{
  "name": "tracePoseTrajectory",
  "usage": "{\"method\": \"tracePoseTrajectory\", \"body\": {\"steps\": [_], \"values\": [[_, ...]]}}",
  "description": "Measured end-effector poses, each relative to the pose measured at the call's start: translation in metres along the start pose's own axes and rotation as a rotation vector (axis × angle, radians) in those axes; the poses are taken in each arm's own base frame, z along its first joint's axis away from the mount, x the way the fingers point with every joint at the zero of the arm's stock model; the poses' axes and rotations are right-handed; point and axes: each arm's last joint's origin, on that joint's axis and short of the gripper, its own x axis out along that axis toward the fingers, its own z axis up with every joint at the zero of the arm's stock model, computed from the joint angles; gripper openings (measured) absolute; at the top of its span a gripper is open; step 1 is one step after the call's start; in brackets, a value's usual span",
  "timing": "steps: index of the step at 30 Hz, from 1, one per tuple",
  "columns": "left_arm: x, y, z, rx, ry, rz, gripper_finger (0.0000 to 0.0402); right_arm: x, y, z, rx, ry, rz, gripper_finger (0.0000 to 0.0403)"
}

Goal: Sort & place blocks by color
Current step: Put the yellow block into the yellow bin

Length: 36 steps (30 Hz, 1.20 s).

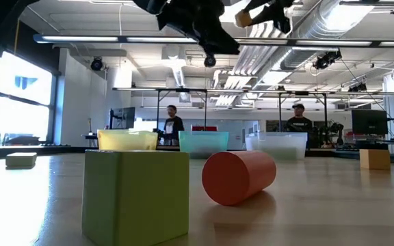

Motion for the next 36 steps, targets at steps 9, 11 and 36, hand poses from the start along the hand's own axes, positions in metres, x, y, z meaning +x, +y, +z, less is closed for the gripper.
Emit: {"method": "tracePoseTrajectory", "body": {"steps": [9, 11, 36], "values": [[-0.004, 0.01, 0.031, 0.07, -0.283, 0.153, 0.0202, -0.032, -0.006, 0.008, 0.04, -0.112, -0.044, 0.0102], [-0.006, 0.012, 0.037, 0.091, -0.331, 0.191, 0.0202, -0.035, -0.007, 0.009, 0.053, -0.124, -0.051, 0.0102], [-0.007, 0.009, 0.047, 0.168, -0.393, 0.255, 0.0201, -0.02, -0.012, 0.017, 0.162, -0.168, -0.068, 0.0102]]}}
